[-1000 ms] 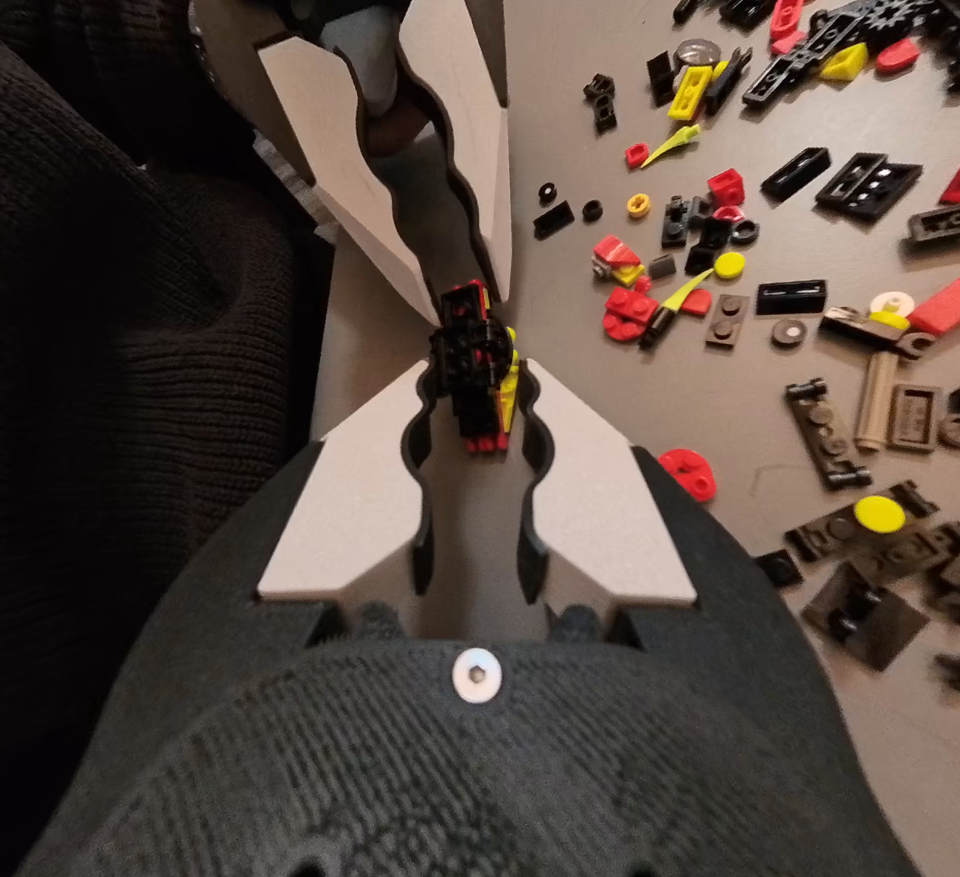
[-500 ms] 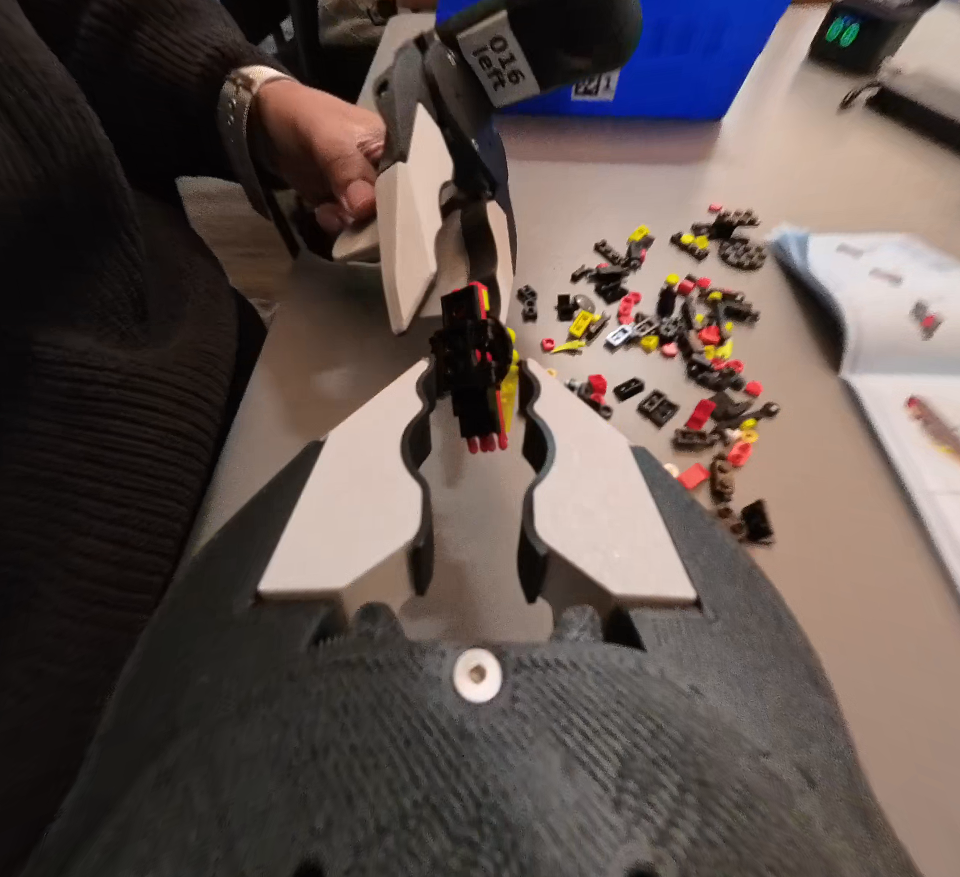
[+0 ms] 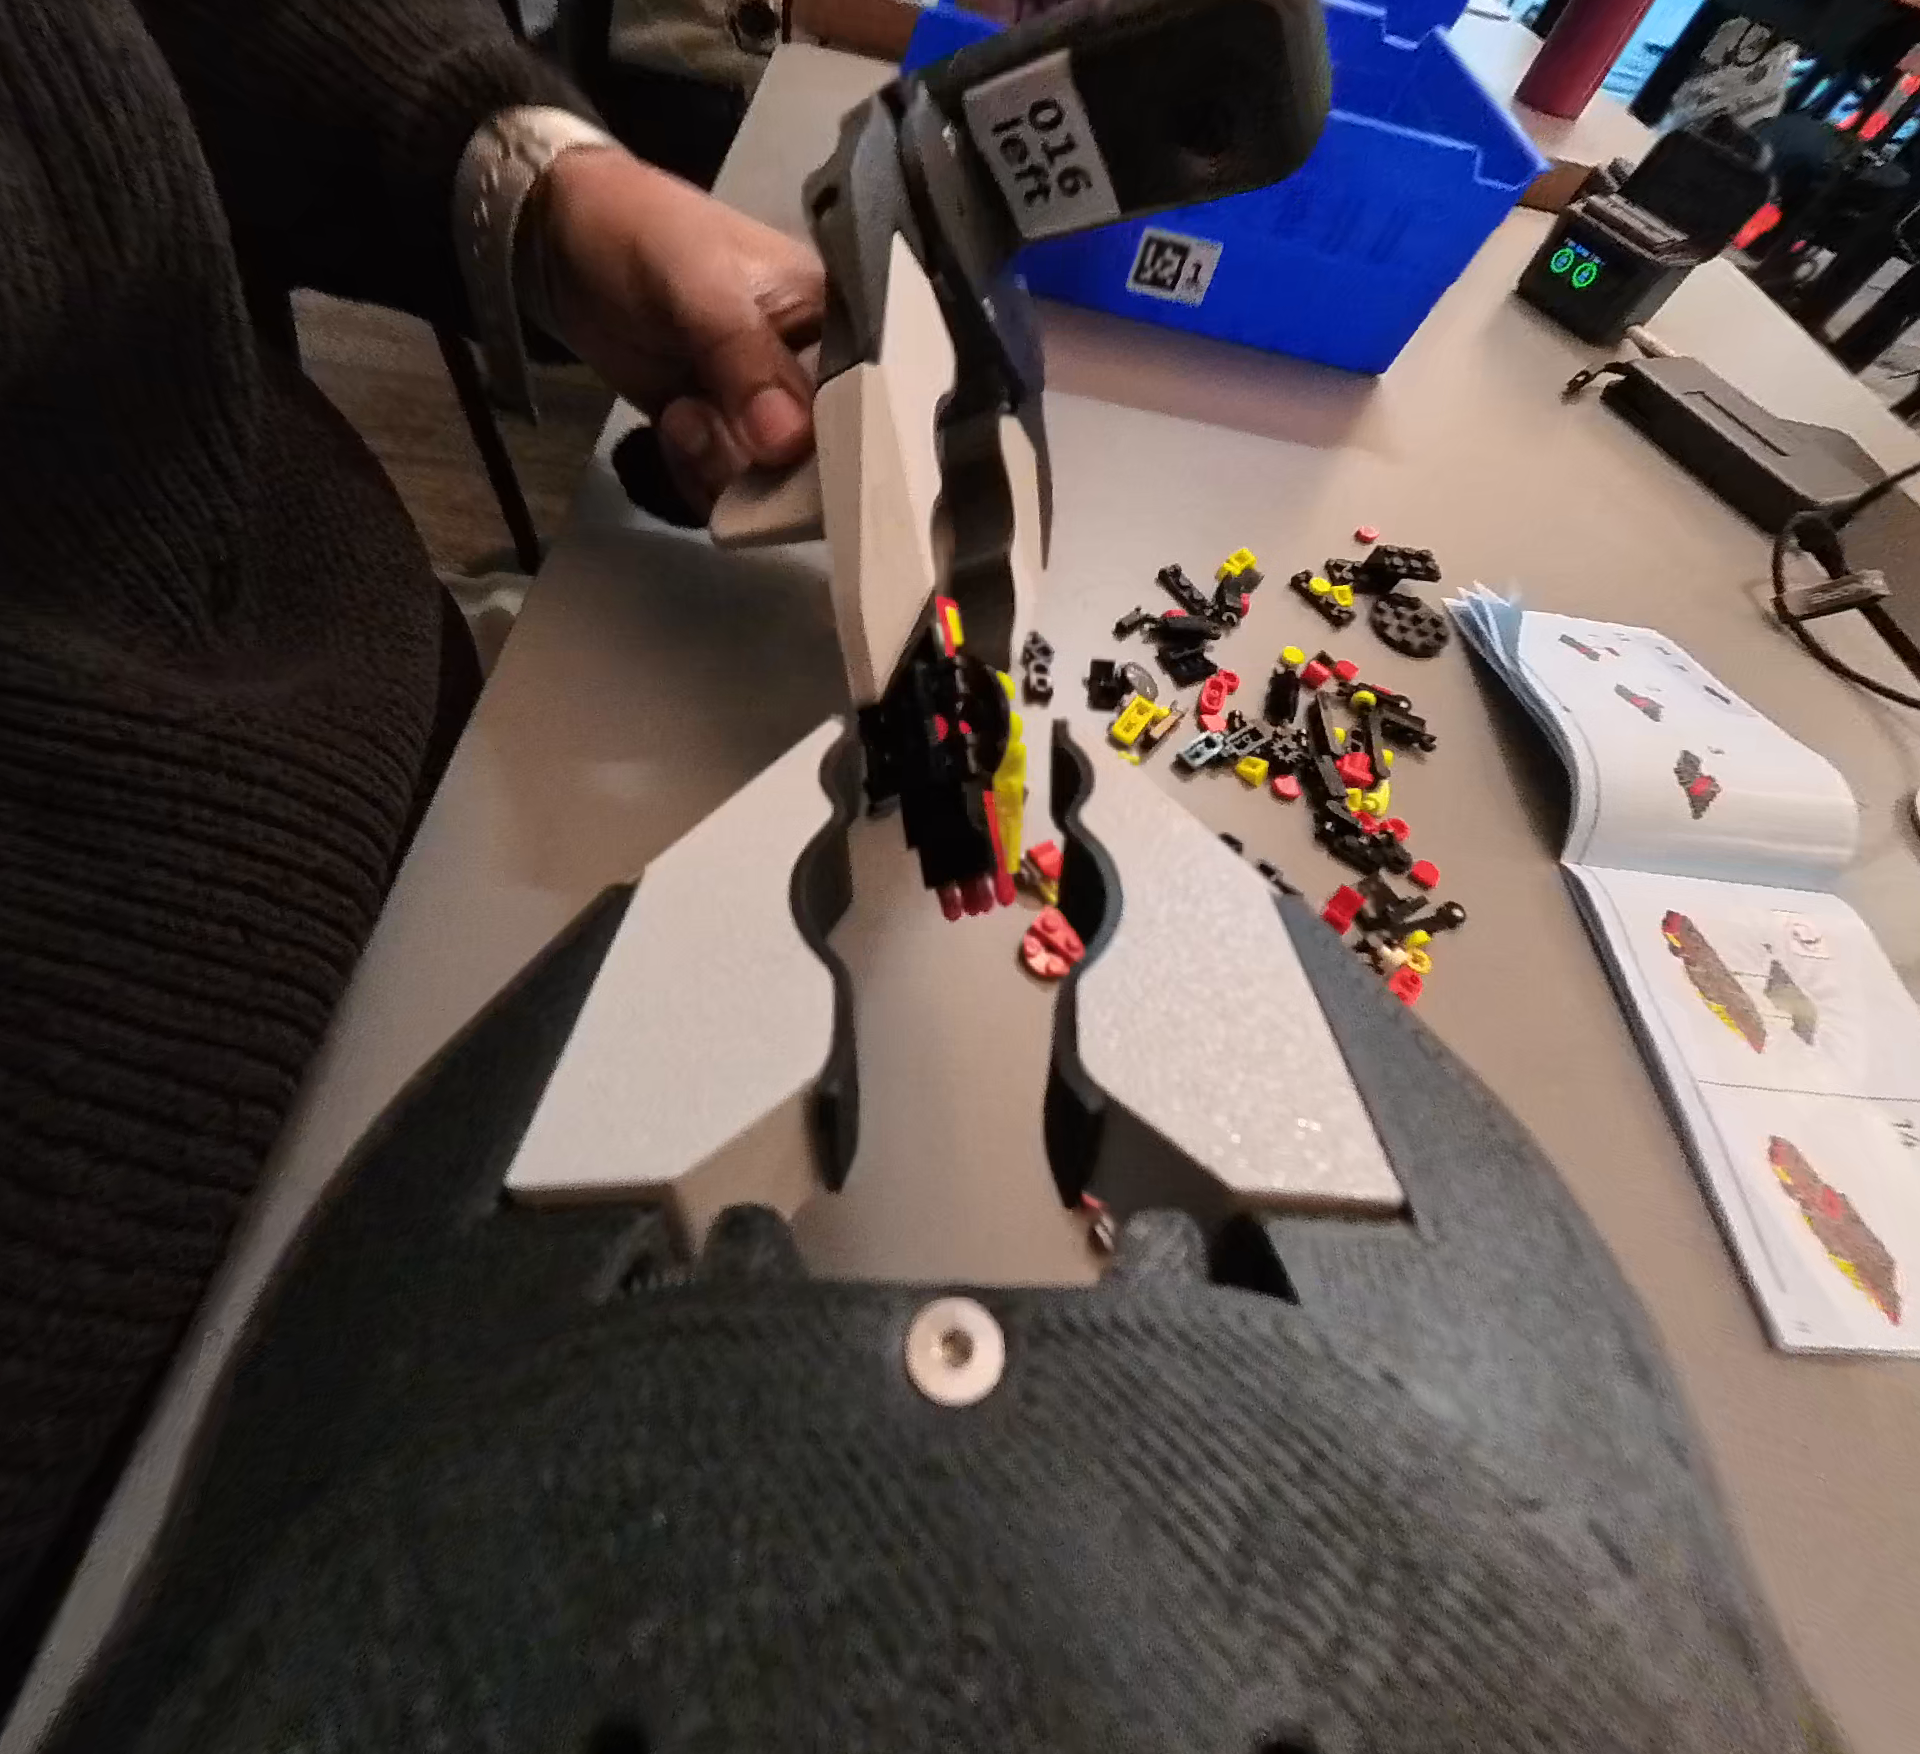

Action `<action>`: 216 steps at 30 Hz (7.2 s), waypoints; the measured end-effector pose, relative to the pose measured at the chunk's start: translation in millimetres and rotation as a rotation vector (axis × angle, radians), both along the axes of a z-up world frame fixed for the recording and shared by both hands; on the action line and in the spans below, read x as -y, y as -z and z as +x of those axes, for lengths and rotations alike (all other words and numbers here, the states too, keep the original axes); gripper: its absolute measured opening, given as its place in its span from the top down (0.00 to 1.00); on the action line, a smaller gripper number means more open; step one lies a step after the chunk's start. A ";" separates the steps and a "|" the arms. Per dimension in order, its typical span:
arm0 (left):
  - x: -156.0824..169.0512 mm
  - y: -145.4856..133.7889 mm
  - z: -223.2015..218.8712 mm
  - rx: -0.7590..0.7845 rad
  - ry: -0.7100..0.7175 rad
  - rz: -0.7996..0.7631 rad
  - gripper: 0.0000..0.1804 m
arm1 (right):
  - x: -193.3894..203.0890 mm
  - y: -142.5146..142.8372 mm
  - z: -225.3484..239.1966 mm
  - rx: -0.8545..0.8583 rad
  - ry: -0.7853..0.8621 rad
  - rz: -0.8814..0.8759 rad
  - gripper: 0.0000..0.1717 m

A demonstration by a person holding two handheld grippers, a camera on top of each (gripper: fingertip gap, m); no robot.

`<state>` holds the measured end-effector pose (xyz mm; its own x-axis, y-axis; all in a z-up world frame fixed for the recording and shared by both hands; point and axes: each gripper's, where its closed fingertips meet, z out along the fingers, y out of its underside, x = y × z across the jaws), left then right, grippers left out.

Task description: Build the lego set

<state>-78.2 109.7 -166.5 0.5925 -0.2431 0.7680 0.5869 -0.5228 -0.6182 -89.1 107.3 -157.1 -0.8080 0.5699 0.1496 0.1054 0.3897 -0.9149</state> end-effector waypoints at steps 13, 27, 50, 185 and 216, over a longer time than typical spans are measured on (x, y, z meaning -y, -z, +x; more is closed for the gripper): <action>8.2 -37.4 22.5 -0.193 0.099 0.249 0.88 | 6.1 -23.1 24.3 0.273 -0.195 -0.383 0.78; 9.5 -38.2 26.9 -0.215 0.116 0.263 0.88 | 10.5 -27.0 31.8 0.275 -0.242 -0.386 0.86; 8.1 -39.8 22.4 -0.261 0.076 0.271 0.87 | 7.7 -28.4 28.7 0.238 -0.203 -0.334 0.87; -25.9 31.3 -8.9 -0.205 0.060 -0.142 0.88 | -93.7 46.5 -7.7 0.223 0.423 0.024 0.92; 13.6 49.6 -128.6 -0.680 -0.362 -0.303 0.90 | -43.8 27.1 -30.0 0.219 0.231 -0.062 0.93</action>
<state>-206.8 96.0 -216.0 0.9533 0.2117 0.2155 0.2997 -0.5745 -0.7616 -119.1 151.1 -184.2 -0.6655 0.7444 -0.0543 0.3817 0.2769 -0.8818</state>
